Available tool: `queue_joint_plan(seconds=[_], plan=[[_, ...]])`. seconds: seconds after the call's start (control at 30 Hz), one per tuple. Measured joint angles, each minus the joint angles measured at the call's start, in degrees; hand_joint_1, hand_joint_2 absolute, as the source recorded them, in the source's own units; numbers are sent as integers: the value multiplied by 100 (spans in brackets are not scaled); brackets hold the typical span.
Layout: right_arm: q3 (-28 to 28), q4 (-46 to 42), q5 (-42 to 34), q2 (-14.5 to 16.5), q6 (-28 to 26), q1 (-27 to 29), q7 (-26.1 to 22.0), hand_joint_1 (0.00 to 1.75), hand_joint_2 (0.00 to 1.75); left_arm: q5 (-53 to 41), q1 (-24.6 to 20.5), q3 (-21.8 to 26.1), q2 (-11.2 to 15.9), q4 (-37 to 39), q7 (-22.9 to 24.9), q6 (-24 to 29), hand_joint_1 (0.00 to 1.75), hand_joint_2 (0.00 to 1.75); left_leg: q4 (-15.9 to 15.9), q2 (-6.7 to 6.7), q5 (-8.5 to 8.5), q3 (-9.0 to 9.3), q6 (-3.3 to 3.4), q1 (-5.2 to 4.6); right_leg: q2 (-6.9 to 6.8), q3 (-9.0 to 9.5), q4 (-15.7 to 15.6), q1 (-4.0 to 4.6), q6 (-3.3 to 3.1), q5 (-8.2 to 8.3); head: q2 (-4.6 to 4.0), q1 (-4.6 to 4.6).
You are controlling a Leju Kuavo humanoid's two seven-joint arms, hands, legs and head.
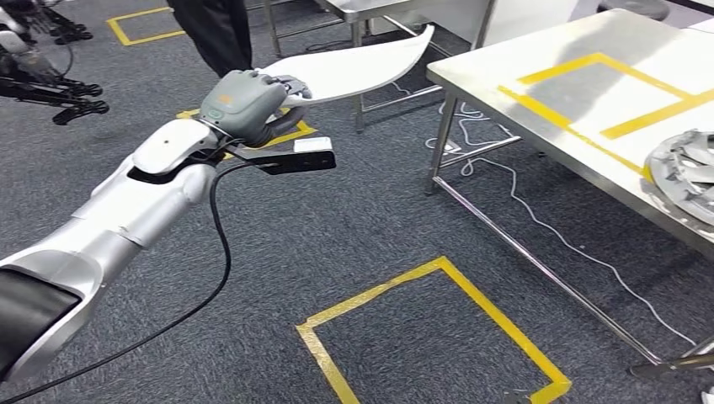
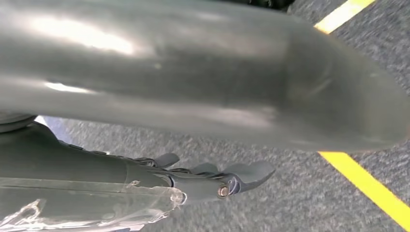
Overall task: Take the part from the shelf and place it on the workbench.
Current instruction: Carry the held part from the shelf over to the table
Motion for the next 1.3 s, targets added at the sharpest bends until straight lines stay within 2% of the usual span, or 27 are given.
queue_joint_plan(seconds=[0.03, 0.07, 0.1, 0.13, 0.2, 0.27, 0.3, 0.37, 0.47, 0.5, 0.53, 0.6, 0.63, 0.67, 0.7, 0.73, 0.8, 0.83, 0.87, 0.93, 1.0, 1.07, 1.13, 1.17, 1.2, 1.23, 1.3], plan=[[0, 0, -3, 0, 2, -8, -3, 0, 0, 0, 6, -5, 9, 3, -1, -2, 175, 175, 340, -44, -110, -187, -7, 0, 81, -1, 0, -10, -5, 2, 0, -2], [0, 0, -7, 0, 4, -10, -5, 0, 0, 0, 12, -9, 14, 6, -2, -4, 175, 175, 529, -63, -122, -307, -10, 2, 167, -2, 0, -20, -3, 4, 0, -3], [0, 0, -11, 0, 6, -8, -5, 0, 0, 0, 12, -10, 16, 8, -2, -7, 175, 175, 497, -74, -16, -323, -12, 6, 259, -2, 1, -34, 4, 9, 0, -3], [0, 0, -14, 0, 7, -5, -6, 0, 0, 0, 5, -10, 17, 9, -2, -8, 175, 175, 266, -106, 177, -236, -16, 18, 351, -2, 4, -49, 18, 15, 0, -3], [0, 0, -13, -1, 8, -10, -8, 0, 0, 0, -23, -9, 22, 9, -2, -10, 175, 175, -492, -343, 584, 107, -42, 82, 530, -25, 32, -67, 76, 22, 0, -10], [0, 0, -10, -2, 9, -19, -14, 0, 0, -1, -53, -10, 22, 10, -3, -14, 175, 175, -959, -555, 716, 323, -40, 129, 676, -82, 54, -76, 154, 34, 0, -15], [0, 0, -11, -2, 10, -14, -17, 0, 0, -2, -64, -14, 12, 11, -5, -17, 175, 175, -1028, -562, 705, 351, -13, 125, 742, -109, 46, -84, 196, 49, 0, -21], [0, 0, -14, -2, 12, 15, -22, 0, 0, -4, -77, -24, -20, 11, -9, -23, 175, 175, -1041, -450, 710, 344, 59, 109, 854, -139, -5, -116, 267, 90, 0, -32], [0, 0, -16, -3, 12, 34, -22, 0, 0, -4, -89, -29, -34, 11, -11, -26, 175, 175, -1061, -381, 731, 346, 104, 125, 905, -166, -22, -123, 299, 108, -1, -38], [0, 1, -17, -4, 12, 39, -23, 0, 0, -4, -97, -30, -41, 11, -12, -28, 175, 175, -1066, -357, 737, 348, 115, 128, 813, -183, 1, -107, 302, 91, -1, -30], [0, 1, -19, -5, 11, 43, -24, 0, 0, -4, -109, -31, -51, 11, -13, -30, 175, 175, -1072, -324, 745, 350, 133, 129, 654, -218, 67, -86, 304, 45, -1, -9], [0, 2, -24, -7, 13, 19, -29, 0, 0, -4, -136, -38, -65, 16, -14, -46, 175, 175, -1076, -128, 747, 353, 184, 88, 170, -607, 920, -50, 314, -363, 0, 37], [0, 2, -25, -7, 15, 4, -31, 0, 0, -4, -143, -43, -69, 20, -15, -56, 175, 175, -1075, -19, 741, 354, 204, 67, 21, -785, 1321, -47, 317, -528, 0, 50], [0, 2, -24, -7, 16, -7, -31, 0, 0, -4, -147, -49, -71, 25, -15, -65, 175, 175, -1074, 100, 732, 356, 215, 48, -65, -896, 1589, -49, 318, -612, 0, 51], [0, 2, -22, -7, 16, -3, -29, 0, 0, -4, -149, -54, -76, 27, -15, -69, 175, 175, -1073, 173, 723, 361, 212, 44, -86, -776, 1384, -46, 312, -485, 0, 51], [1, 2, -20, -7, 15, -1, -27, 0, 0, -4, -156, -57, -81, 28, -15, -72, 175, 175, -1072, 242, 712, 373, 200, 41, -155, -558, 1005, -39, 300, -305, 0, 51], [2, 2, -17, -7, 14, -10, -23, 0, 0, -4, -181, -60, -83, 30, -15, -77, 175, 175, -1068, 356, 682, 396, 154, 12, -365, -147, 296, 10, 257, -76, 0, 48], [2, 2, -18, -7, 13, -15, -23, 0, 0, -4, -192, -60, -81, 31, -15, -79, 175, 175, -1068, 403, 669, 409, 129, -4, -422, -49, 119, 29, 228, -40, 0, 44], [2, 2, -20, -7, 12, -17, -22, 0, 0, -4, -200, -63, -83, 33, -15, -82, 175, 175, -1073, 454, 660, 421, 103, -18, -414, -31, 75, 49, 198, -53, 0, 40], [2, 1, -27, -7, 9, -9, -22, 0, 0, -4, -207, -79, -95, 35, -15, -84, 175, 175, -1083, 530, 633, 454, 42, -5, -270, -40, 59, 37, 128, -36, 0, 38], [2, 0, -33, -9, 7, -5, -22, 0, 0, -4, -220, -92, -101, 36, -15, -84, 175, 175, -900, 342, 490, 387, -18, 24, -142, -24, 31, 8, 64, -15, 0, 28], [3, 0, -34, -11, 6, -21, -22, 0, 0, -4, -224, -105, -86, 39, -16, -85, 175, 175, -278, 46, 181, 79, -47, 39, -11, -19, 21, -16, 23, -2, 0, 8], [4, 0, -35, -11, 7, -35, -22, 0, 0, -4, -199, -129, -68, 52, -16, -86, 175, 175, 381, -51, -28, -287, -53, 39, 151, -20, 21, -25, 5, 1, -1, -2], [4, 0, -36, -11, 8, -31, -21, 0, 0, -4, -185, -139, -62, 61, -16, -87, 175, 175, 484, -64, 15, -370, -50, 40, 241, -20, 23, -31, 6, 3, -1, -2], [3, 0, -38, -11, 8, -24, -19, 0, 0, -4, -178, -145, -61, 68, -16, -88, 175, 175, 377, -77, 157, -350, -44, 43, 333, -20, 25, -38, 12, 7, -1, -3], [3, 0, -39, -11, 9, -19, -17, 0, 0, -4, -182, -149, -61, 72, -16, -89, 175, 175, 96, -125, 363, -235, -40, 53, 424, -20, 28, -48, 24, 13, -1, -3], [2, 0, -44, -11, 11, -21, -15, 0, 0, -4, -213, -149, -56, 74, -16, -91, 175, 175, -618, -392, 694, 91, -38, 104, 593, -48, 51, -56, 77, 20, 0, -7]])
